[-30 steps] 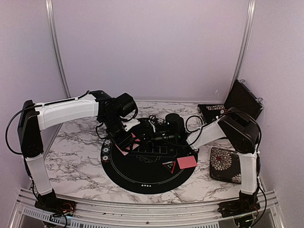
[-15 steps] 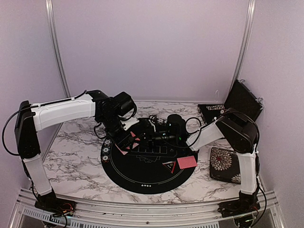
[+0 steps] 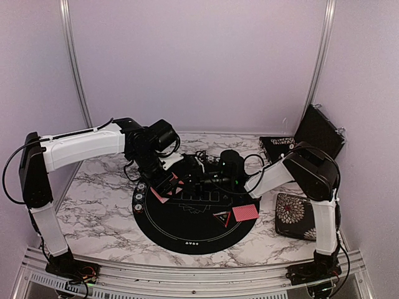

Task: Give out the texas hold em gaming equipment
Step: Adjust the face-down deck piles.

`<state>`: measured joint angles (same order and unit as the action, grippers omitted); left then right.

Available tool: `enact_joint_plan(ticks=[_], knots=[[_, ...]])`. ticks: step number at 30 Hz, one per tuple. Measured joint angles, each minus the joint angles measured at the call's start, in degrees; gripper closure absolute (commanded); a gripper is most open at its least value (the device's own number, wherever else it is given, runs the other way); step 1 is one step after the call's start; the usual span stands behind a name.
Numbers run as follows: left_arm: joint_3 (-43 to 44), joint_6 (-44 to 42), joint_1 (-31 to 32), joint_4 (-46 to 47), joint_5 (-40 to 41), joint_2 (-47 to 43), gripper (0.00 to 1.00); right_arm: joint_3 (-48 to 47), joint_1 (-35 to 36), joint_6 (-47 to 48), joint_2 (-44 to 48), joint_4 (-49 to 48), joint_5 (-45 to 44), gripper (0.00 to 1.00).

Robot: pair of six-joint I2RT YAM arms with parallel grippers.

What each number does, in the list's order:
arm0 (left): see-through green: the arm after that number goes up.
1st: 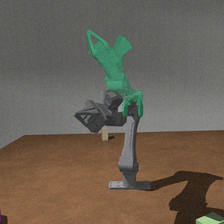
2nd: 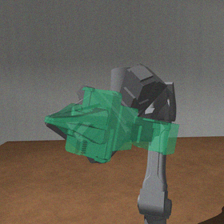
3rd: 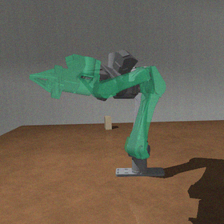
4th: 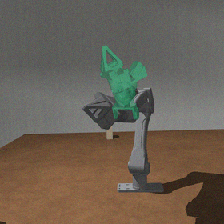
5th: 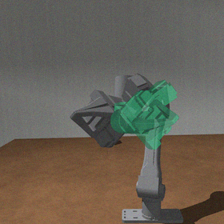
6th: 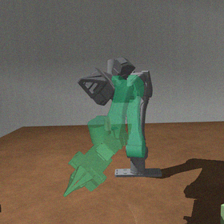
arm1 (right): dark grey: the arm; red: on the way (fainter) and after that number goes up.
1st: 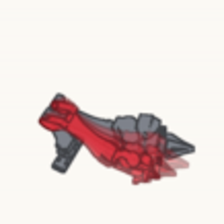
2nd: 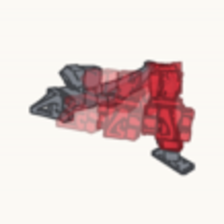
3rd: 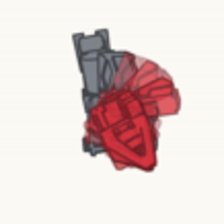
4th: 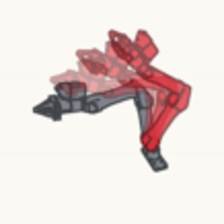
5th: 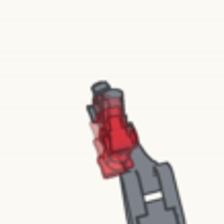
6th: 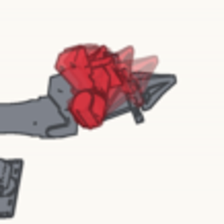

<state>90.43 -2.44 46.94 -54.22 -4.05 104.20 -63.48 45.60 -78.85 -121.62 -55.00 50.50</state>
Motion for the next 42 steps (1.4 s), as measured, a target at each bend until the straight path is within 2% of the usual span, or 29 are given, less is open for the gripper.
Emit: enact_joint_plan(ticks=[32, 42], knots=[[0.02, -0.61, 1.25, 0.13, 1.57, 1.77, 0.21, 0.00, 0.02, -0.24, 0.00, -0.02, -0.02, 1.00], [0.02, -0.61, 1.55, 0.17, 2.58, 1.86, 0.31, 0.02, 0.04, -0.22, 0.00, 0.02, -0.46, 1.00]])
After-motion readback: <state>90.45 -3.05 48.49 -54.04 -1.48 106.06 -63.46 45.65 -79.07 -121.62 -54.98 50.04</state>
